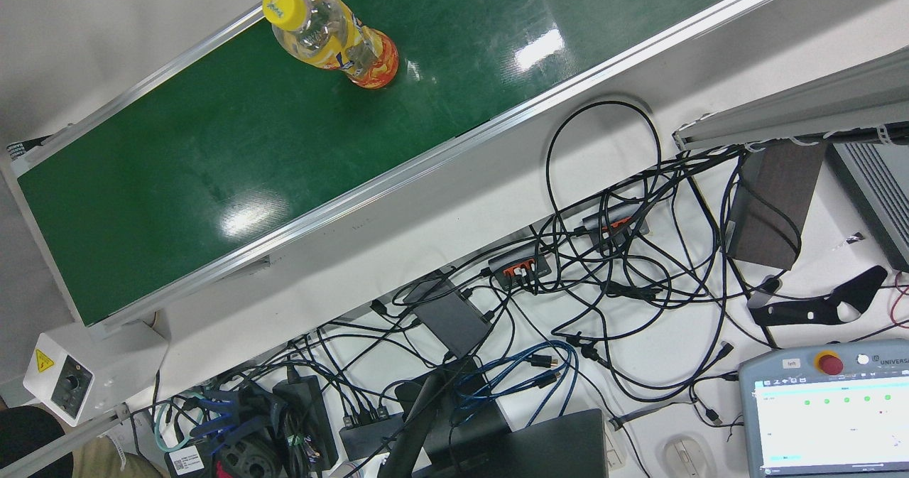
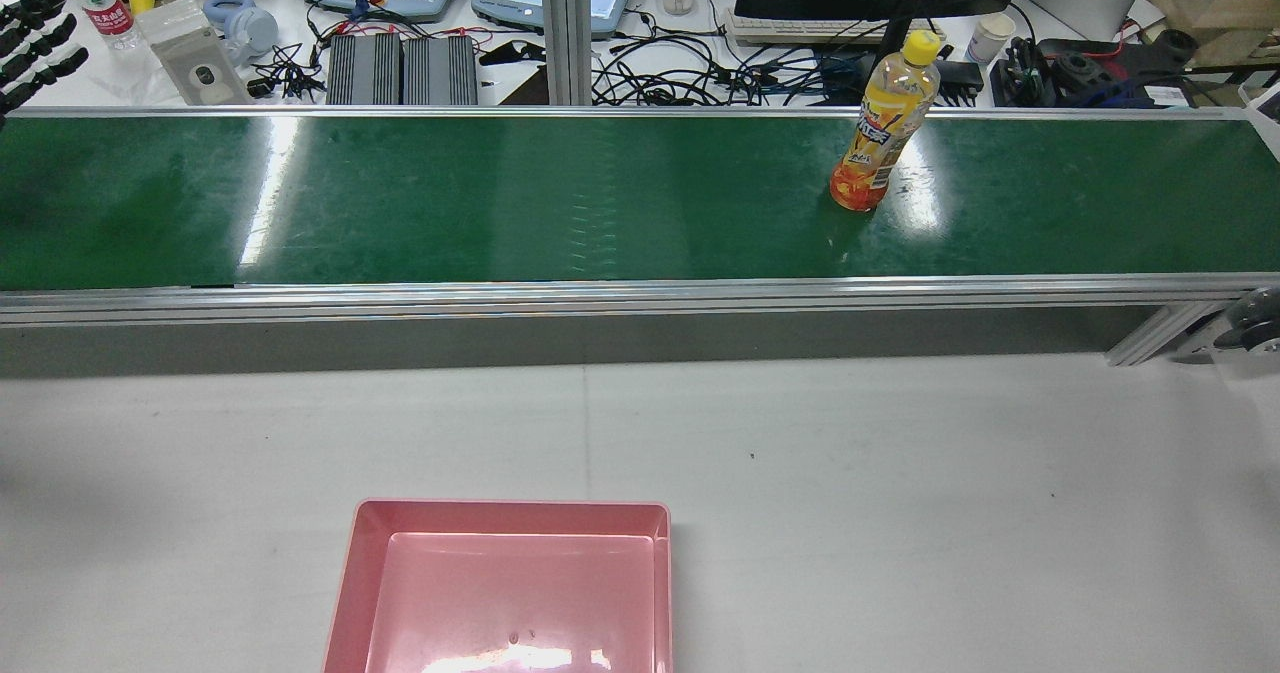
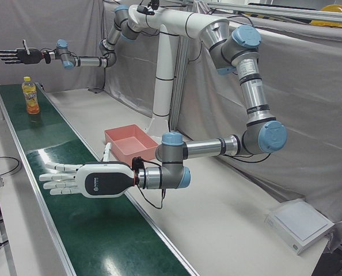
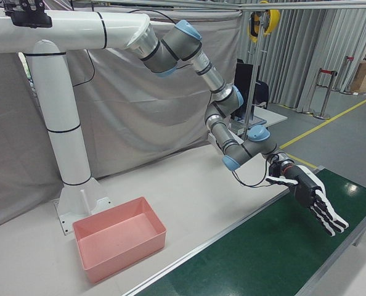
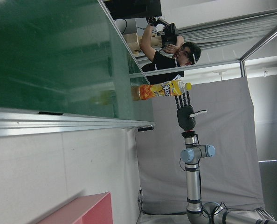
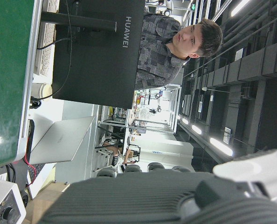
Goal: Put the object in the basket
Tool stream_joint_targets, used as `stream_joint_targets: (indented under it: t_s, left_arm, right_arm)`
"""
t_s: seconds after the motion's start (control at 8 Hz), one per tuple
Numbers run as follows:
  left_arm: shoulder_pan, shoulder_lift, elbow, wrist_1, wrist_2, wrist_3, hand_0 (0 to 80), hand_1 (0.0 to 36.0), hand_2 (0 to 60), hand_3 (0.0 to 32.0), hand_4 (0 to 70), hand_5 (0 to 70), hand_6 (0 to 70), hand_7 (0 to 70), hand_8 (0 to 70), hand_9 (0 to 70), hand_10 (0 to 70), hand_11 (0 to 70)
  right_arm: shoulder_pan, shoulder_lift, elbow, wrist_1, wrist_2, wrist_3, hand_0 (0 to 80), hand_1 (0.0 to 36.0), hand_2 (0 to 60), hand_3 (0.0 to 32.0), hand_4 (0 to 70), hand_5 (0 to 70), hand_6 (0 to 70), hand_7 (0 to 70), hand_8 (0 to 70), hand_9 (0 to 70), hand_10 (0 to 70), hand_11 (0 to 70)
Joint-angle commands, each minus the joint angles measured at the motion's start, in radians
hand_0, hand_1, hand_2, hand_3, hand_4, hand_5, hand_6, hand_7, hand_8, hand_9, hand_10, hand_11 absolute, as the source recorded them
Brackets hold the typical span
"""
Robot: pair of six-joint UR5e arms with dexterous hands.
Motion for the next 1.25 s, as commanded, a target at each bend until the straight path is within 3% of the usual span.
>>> stream_joint_targets:
  t_s: [0.0,0.12,0.62,0.75,1.0,1.12]
  left_arm:
    - [0.000,0.000,0.000,0.000,0.000,0.000,53.3,0.4,0.0,4.6,8.5,8.4,0.0,0.0,1.2,0.4,3.2,5.8]
    - [0.000,0.000,0.001,0.000,0.000,0.000,53.2,0.4,0.0,5.6,7.6,8.0,0.0,0.0,0.0,0.0,4.7,8.0]
    - [0.000,-0.003,0.000,0.000,0.000,0.000,52.6,0.0,0.0,5.0,8.3,8.3,0.0,0.0,1.4,0.7,2.6,4.8]
    - [0.002,-0.003,0.000,0.000,0.000,0.000,54.1,2.1,0.0,4.6,8.2,8.9,0.0,0.0,1.7,1.0,3.3,6.0]
    - [0.002,-0.014,0.000,0.000,0.000,0.002,62.2,12.4,0.0,3.6,8.1,11.2,0.4,0.0,3.0,2.7,4.3,8.3]
    - [0.002,-0.014,0.000,0.000,0.000,0.002,63.4,14.0,0.0,3.6,8.1,11.5,0.6,0.0,2.9,2.7,4.2,8.3]
  right_arm:
    - [0.002,0.000,-0.001,0.000,0.000,0.000,0.0,0.0,0.0,0.0,0.0,0.0,0.0,0.0,0.0,0.0,0.0,0.0]
    - [0.000,0.000,-0.001,0.000,0.000,0.000,0.0,0.0,0.0,0.0,0.0,0.0,0.0,0.0,0.0,0.0,0.0,0.0]
    - [0.000,0.000,-0.001,0.002,0.000,0.000,0.0,0.0,0.0,0.0,0.0,0.0,0.0,0.0,0.0,0.0,0.0,0.0]
    - [0.000,0.000,-0.001,0.000,0.000,0.000,0.0,0.0,0.0,0.0,0.0,0.0,0.0,0.0,0.0,0.0,0.0,0.0]
    - [0.000,0.000,-0.001,0.002,0.000,0.000,0.0,0.0,0.0,0.0,0.0,0.0,0.0,0.0,0.0,0.0,0.0,0.0]
    - [0.000,0.000,-0.001,0.000,0.000,0.000,0.0,0.0,0.0,0.0,0.0,0.0,0.0,0.0,0.0,0.0,0.0,0.0]
